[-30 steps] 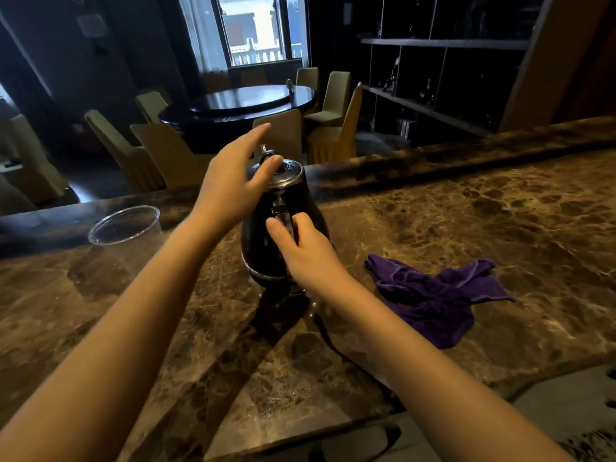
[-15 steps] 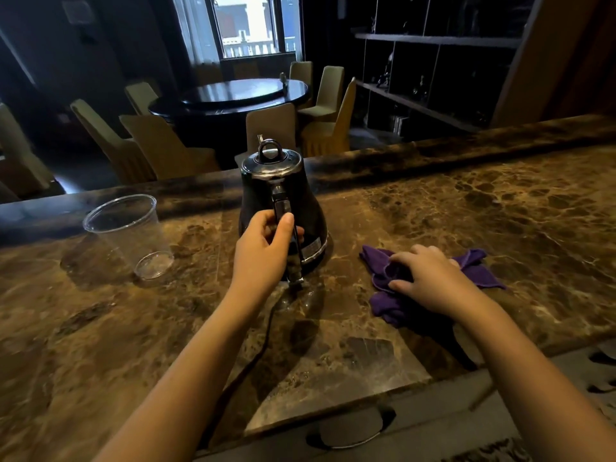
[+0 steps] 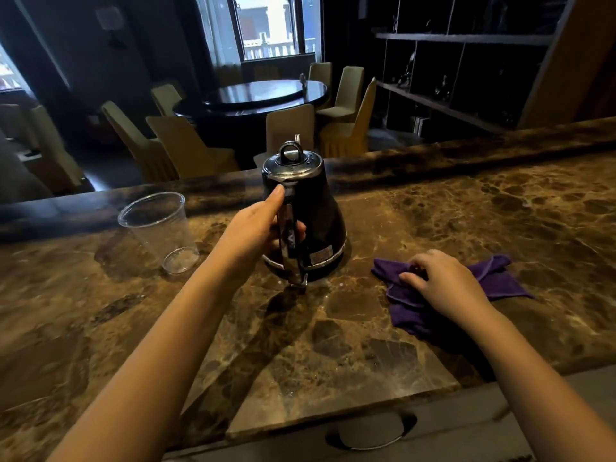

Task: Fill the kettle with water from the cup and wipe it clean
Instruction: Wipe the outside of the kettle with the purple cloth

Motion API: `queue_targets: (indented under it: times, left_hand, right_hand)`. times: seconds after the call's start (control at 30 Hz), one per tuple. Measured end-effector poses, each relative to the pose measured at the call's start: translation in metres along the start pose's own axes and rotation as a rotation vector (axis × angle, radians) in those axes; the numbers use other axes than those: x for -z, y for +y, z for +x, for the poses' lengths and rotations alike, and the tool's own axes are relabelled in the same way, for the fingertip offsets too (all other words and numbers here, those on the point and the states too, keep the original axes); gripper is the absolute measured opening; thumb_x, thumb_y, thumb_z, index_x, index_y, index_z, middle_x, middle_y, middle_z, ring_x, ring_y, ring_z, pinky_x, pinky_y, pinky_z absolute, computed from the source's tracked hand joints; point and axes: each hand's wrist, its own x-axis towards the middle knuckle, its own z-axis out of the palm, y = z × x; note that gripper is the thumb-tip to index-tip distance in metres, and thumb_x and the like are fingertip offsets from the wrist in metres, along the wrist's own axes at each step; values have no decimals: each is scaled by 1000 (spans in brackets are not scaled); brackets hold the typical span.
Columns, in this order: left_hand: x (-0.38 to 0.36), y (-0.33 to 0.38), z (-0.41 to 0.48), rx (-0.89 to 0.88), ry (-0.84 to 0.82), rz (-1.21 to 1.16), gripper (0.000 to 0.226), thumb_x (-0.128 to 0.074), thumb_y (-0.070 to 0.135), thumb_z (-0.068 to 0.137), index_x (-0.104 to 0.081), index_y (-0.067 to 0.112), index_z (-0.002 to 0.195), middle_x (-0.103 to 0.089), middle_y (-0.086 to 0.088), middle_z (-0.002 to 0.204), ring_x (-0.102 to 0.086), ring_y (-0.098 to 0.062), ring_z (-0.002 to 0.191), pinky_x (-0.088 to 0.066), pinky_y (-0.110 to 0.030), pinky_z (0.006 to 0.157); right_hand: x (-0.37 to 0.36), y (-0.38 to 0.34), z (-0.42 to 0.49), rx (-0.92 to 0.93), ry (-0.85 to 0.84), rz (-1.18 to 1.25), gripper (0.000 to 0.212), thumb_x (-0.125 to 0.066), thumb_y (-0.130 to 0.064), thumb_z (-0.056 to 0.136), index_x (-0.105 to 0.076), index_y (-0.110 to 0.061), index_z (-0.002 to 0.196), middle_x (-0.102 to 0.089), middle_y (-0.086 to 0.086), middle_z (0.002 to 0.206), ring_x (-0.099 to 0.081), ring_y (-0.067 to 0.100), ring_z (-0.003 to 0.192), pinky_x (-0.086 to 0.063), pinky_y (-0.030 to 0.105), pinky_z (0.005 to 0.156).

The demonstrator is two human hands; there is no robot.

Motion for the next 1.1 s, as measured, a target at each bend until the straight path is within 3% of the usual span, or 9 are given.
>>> queue_targets:
  times: [0.1,0.2,0.4,0.57,0.67,0.77,0.9,1.1]
  left_hand:
    - [-4,1,1,5,-34,16,44,-45,54,87,-62,13,86,-68,2,64,-68,-17,65,-52,-21,56]
    - [-3,-2,2,23,-3,-32,39,-43,49,89,-58,13,82,-60,4,58,-60,-14,59,-52,-27,59]
    - [7,-11,11,-46,267,-23,37,-42,45,83,-50,21,57,-46,7,38,-41,-10,37,-37,-24,43]
    - [14,-20,19,-177,385,25,51,-36,46,85,-44,26,38,-38,9,33,-34,-7,32,-27,-21,38]
    - [15,-19,25,-157,385,12,53,-35,43,82,-41,24,33,-35,9,31,-30,-8,30,-24,-23,39]
    - [17,-18,29,-133,386,23,49,-34,35,85,-40,22,38,-34,6,30,-29,-12,30,-24,-26,41]
    - [22,-15,31,-106,354,30,43,-33,29,86,-40,16,46,-37,5,30,-30,-14,30,-25,-25,40]
    - [24,-17,34,-126,315,39,47,-33,32,83,-41,22,39,-38,5,30,-31,-14,30,-25,-22,38]
  right_hand:
    - [-2,-1,1,31,130,108,18,-54,-25,90,-62,-11,82,-52,3,80,-57,27,82,-35,32,66]
    - [6,-1,0,70,329,240,18,-55,-17,90,-62,-7,76,-54,5,75,-54,25,75,-26,28,63]
    - [47,-34,3,209,703,482,16,-55,-12,90,-66,-2,93,-58,8,86,-52,16,81,-32,17,66]
    - [42,-99,20,332,887,602,17,-52,-12,91,-64,-2,97,-56,7,89,-48,8,84,-34,8,75]
    - [26,-141,38,531,816,631,14,-56,-9,89,-64,1,96,-61,19,89,-53,17,84,-42,19,77]
    - [2,-162,46,749,683,373,19,-62,-12,84,-66,-2,100,-63,20,88,-60,33,81,-52,43,66]
    - [-14,-154,48,834,654,254,22,-60,-17,85,-65,-6,104,-65,16,88,-61,32,76,-52,42,61]
    - [-33,-143,36,970,500,-11,17,-60,-19,84,-69,-9,95,-68,11,84,-61,28,68,-49,35,52]
